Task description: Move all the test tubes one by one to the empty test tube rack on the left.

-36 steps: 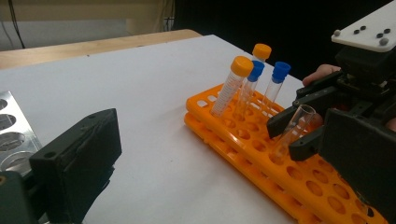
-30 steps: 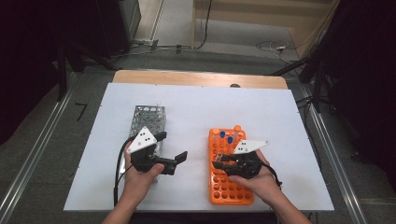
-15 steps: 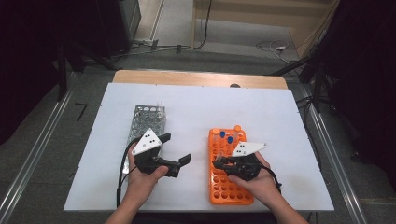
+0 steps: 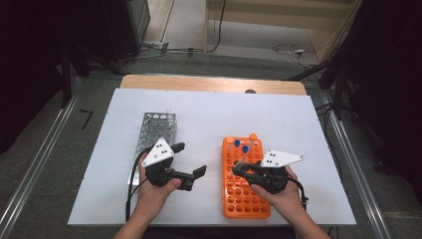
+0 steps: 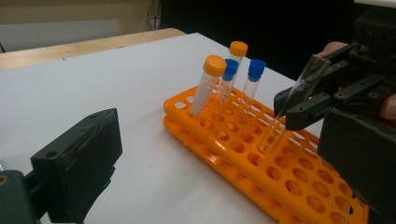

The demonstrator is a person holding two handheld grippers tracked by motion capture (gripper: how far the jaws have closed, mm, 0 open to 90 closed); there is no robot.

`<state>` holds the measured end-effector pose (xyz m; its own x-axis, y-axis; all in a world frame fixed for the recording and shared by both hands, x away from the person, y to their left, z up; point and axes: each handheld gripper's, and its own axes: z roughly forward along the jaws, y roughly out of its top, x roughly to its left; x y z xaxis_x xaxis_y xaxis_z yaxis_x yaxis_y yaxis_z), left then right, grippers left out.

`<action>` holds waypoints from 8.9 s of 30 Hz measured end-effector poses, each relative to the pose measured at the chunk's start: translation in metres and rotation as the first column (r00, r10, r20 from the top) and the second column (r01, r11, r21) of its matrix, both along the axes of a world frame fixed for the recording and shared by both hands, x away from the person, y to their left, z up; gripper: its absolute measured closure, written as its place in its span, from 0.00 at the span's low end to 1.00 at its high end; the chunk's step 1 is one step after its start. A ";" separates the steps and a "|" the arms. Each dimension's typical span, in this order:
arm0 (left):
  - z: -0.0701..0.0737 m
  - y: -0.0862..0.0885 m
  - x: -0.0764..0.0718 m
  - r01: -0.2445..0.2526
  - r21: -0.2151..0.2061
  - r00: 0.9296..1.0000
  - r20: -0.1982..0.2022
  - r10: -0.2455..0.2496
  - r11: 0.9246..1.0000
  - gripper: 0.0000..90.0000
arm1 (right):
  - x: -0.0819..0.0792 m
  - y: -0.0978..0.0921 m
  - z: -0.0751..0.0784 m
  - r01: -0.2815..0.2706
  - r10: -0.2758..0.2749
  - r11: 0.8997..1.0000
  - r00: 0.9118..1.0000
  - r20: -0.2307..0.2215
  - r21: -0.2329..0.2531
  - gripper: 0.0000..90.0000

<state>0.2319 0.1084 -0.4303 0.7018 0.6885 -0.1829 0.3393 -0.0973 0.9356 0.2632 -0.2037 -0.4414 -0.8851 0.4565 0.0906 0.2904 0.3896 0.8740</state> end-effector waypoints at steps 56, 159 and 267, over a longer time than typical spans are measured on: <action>0.008 -0.061 -0.005 0.288 -0.033 0.958 0.011 -0.288 0.957 0.79 | -0.016 0.032 0.005 -0.145 0.147 0.989 0.987 -0.062 0.038 0.82; -0.001 0.069 0.121 -0.417 -0.021 0.905 0.086 0.417 0.909 0.85 | 0.024 -0.084 -0.011 0.062 -0.060 0.994 0.998 -0.020 0.086 0.00; 0.003 0.021 0.042 -0.063 -0.015 0.998 -0.032 0.063 0.998 0.00 | 0.062 -0.015 -0.036 0.048 -0.056 0.993 0.995 -0.082 -0.107 0.82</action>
<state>0.2743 0.1292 -0.4274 0.6509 0.7280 -0.2153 0.3737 -0.0604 0.9256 0.3253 -0.2190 -0.4776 -0.8510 0.5126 0.1140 0.3842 0.4598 0.8006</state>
